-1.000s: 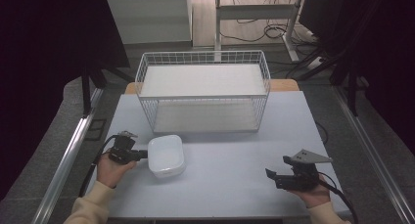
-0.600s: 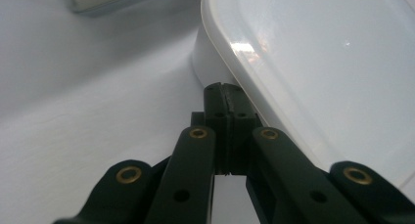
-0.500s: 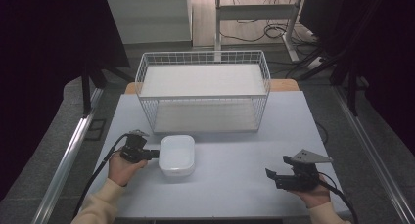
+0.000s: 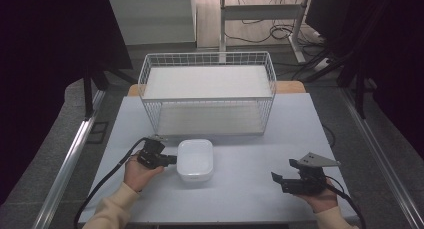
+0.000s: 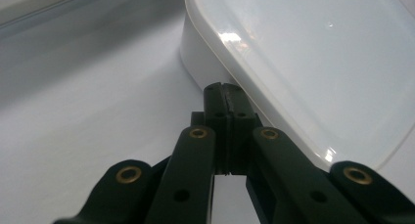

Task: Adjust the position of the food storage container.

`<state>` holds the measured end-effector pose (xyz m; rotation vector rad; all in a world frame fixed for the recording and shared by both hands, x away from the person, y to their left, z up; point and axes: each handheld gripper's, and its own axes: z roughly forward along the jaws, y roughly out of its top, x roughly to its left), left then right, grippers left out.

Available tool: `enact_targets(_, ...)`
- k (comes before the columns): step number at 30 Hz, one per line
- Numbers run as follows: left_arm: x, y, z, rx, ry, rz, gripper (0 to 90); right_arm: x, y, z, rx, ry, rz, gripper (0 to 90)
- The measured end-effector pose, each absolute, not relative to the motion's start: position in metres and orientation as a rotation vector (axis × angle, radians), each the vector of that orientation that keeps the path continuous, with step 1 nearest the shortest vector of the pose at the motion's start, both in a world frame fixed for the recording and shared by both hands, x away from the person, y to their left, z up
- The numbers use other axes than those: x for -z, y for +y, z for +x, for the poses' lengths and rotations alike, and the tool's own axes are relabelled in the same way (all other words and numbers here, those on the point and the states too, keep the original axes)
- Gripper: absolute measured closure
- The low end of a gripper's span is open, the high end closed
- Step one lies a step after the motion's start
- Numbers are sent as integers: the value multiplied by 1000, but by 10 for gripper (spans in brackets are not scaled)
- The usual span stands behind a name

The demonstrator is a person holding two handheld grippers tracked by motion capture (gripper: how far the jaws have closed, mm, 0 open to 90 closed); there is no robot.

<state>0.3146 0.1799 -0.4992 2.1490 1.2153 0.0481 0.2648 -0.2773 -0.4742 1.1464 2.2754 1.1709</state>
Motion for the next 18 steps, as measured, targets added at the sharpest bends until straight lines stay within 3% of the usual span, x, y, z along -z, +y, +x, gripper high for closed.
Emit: enact_targets(18, 499, 132, 317, 16, 1124, 2160, 900, 473, -277, 264, -1179, 2275, 1143, 172)
